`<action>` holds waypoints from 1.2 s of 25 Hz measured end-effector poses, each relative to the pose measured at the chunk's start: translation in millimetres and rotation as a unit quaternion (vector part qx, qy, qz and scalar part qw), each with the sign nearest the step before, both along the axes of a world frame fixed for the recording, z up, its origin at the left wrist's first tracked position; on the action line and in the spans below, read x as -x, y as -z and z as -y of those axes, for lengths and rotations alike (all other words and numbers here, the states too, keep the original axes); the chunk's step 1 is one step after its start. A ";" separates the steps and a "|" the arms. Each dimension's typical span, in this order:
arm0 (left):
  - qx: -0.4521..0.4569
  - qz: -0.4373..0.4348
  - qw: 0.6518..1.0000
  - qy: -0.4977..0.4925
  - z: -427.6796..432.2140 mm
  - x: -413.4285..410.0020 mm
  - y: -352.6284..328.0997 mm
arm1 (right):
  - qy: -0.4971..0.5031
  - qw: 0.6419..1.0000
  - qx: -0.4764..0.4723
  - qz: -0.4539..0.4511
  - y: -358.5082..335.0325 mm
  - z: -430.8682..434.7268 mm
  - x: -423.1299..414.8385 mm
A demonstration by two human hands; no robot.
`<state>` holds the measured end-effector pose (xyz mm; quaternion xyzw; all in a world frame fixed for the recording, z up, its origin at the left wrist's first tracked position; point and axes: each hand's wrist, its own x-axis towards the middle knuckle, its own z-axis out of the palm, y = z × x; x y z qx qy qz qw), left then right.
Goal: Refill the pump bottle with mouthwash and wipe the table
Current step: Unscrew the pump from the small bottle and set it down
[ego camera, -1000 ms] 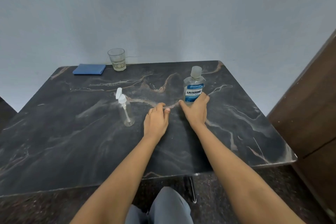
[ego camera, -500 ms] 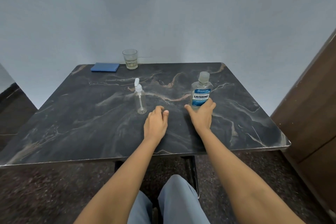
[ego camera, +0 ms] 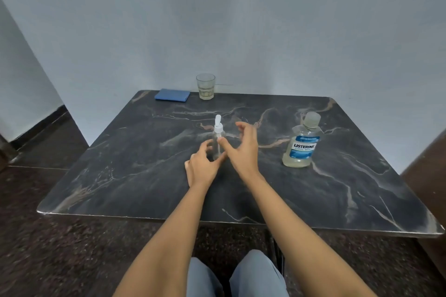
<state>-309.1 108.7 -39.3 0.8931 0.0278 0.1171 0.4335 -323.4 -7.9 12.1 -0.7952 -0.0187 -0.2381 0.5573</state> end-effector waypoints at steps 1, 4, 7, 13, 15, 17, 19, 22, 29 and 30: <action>-0.003 0.006 1.000 -0.004 0.2 -2.7 0.7 | -0.020 1.000 -0.011 -0.021 -0.9 -6.0 -10.8; -0.027 0.014 0.999 -0.012 1.5 -5.3 4.0 | -0.032 0.997 -0.054 -0.045 -0.5 -20.6 -28.0; -0.064 0.013 0.998 -0.017 3.3 -6.4 7.0 | 0.003 0.994 -0.108 -0.018 3.0 -32.0 -32.7; -0.061 0.028 0.998 0.006 3.5 -3.6 6.8 | 0.040 0.979 -0.198 -0.012 9.2 -39.9 -36.3; -0.061 0.028 0.998 0.008 3.8 -3.9 6.0 | 0.034 0.980 -0.195 -0.003 9.6 -39.1 -34.5; -0.069 0.021 0.997 0.009 4.2 -5.3 6.9 | 0.012 0.984 -0.177 0.001 7.7 -34.4 -32.6; -0.079 0.012 0.997 0.008 4.9 -6.7 7.8 | -0.022 0.990 -0.142 0.004 4.7 -27.6 -31.9; -0.094 0.004 0.996 0.003 5.9 -6.5 5.4 | -0.048 0.992 -0.116 -0.003 3.6 -20.6 -29.8; -0.091 0.005 0.996 0.004 5.1 -5.2 3.7 | -0.085 0.990 -0.108 -0.022 4.6 -20.3 -28.7; -0.092 0.005 0.996 0.005 4.8 -5.7 3.9 | -0.081 0.992 -0.097 -0.028 3.4 -20.5 -31.4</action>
